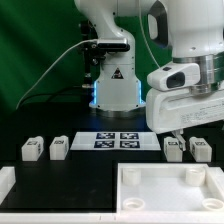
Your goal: Assemble one leg
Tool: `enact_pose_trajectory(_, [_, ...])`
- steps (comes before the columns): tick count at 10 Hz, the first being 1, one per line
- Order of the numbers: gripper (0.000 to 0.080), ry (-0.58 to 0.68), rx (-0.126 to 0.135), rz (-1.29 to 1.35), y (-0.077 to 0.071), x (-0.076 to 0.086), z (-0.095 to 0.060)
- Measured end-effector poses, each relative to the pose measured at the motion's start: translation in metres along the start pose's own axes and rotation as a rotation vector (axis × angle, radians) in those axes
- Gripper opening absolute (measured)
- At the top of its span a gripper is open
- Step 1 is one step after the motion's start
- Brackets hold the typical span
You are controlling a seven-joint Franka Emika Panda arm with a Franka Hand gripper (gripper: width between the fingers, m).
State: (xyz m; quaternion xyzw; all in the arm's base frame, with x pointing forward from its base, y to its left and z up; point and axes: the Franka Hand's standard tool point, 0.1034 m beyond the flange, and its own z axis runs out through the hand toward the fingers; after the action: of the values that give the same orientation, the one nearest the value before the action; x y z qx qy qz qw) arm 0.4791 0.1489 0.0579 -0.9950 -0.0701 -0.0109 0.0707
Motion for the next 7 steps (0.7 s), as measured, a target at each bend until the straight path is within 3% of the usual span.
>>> enact_pose_trajectory(2, [0.0649, -0.080, -0.015, 0.195, -0.022, -0.026, 0.009])
enact_pose_trajectory(4, [0.0649, -0.098, -0.024, 0.236, -0.039, -0.032, 0.009])
enact_pose_trajectory(5, [0.0649, -0.182, -0.031, 0.206, -0.037, -0.043, 0.012])
enact_pose_trajectory(7, [0.0649, -0.355, -0.028, 0.204, -0.033, -0.040, 0.009])
